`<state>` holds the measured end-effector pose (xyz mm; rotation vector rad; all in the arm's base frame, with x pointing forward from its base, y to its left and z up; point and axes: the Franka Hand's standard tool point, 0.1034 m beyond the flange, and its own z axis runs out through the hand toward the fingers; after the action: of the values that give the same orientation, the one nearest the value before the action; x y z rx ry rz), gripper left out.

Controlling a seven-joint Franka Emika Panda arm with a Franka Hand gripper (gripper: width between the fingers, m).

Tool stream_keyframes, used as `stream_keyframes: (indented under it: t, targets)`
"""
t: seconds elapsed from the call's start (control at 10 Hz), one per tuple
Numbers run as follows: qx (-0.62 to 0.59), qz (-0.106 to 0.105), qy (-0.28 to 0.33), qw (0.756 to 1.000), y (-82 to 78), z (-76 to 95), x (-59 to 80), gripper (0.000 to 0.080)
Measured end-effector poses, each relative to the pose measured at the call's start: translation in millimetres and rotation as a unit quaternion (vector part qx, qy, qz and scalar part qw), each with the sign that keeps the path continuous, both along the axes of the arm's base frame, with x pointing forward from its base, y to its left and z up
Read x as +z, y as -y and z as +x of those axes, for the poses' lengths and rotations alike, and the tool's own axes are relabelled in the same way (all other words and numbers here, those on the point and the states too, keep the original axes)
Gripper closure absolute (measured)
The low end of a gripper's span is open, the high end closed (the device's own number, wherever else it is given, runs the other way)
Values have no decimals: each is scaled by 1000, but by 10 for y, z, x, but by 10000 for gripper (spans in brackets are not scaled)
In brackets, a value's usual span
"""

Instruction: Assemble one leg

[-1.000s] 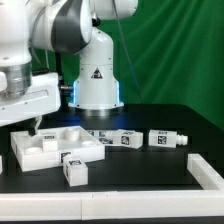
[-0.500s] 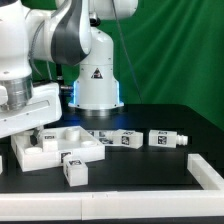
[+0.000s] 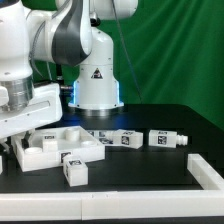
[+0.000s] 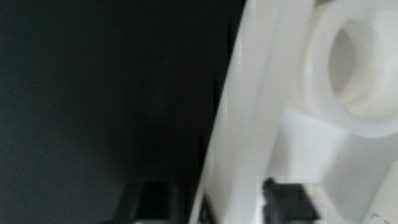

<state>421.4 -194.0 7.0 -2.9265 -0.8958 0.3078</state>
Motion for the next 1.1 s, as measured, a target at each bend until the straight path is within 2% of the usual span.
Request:
stream_keyframes:
  t: [0.1,0.2,0.7,0.8,0.9,1.1]
  targets:
    - [0,0,0,1000,0,2,0,707]
    - [1,0,0,1000,3,3,2,745]
    - [-2,-1,1,1000,6,6,14,745]
    - [-39,-11,6,999,-5,46,144,745]
    - [-69,-22,12,997,-99,126,339,745]
    - [-161,-44,6,986,-440,298,586,745]
